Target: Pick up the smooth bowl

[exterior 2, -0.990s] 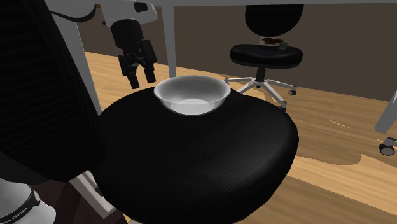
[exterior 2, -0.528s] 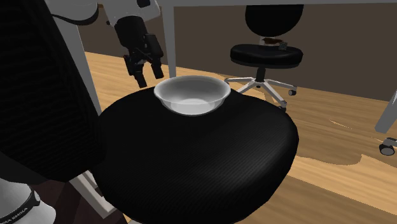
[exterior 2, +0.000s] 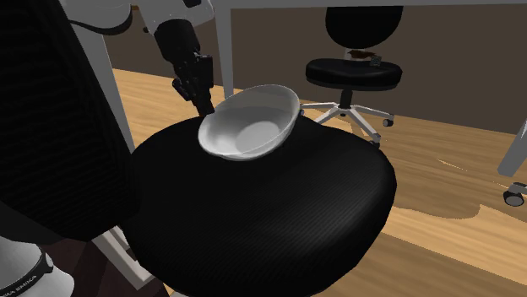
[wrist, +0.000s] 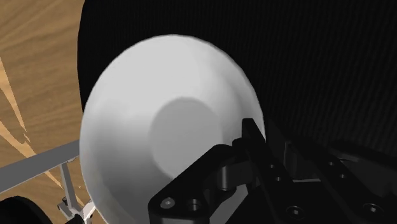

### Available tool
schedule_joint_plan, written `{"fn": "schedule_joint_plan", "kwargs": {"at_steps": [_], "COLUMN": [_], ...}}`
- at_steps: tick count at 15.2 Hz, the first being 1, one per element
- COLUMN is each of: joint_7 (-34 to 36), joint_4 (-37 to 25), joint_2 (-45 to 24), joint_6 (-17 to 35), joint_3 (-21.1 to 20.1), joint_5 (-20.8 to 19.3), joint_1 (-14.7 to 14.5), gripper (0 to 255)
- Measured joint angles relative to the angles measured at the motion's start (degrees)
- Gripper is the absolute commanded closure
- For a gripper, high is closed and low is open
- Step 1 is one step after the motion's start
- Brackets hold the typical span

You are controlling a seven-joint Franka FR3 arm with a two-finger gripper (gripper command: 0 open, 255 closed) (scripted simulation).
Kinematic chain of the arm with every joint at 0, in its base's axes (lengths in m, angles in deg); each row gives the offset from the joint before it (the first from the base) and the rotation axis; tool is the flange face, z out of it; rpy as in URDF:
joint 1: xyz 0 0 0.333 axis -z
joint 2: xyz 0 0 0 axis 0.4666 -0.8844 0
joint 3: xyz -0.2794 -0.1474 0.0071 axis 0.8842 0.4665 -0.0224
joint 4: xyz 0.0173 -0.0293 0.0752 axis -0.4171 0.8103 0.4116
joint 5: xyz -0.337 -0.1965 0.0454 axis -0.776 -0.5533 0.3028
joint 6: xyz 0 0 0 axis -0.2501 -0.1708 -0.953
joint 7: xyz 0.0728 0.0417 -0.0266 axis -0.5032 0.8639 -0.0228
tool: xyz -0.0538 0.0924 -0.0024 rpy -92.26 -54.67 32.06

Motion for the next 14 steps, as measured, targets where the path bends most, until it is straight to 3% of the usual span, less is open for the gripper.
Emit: {"fn": "schedule_joint_plan", "kwargs": {"at_steps": [6,14], "joint_7": [2.1,-2.0], "joint_4": [-0.2,-0.6], "joint_2": [-0.1,0.3], "joint_6": [-0.7,-2.8], "joint_3": [-0.1,-0.7], "joint_5": [-0.7,-1.8], "joint_1": [0.2,0.8], "gripper": [255,255]}}
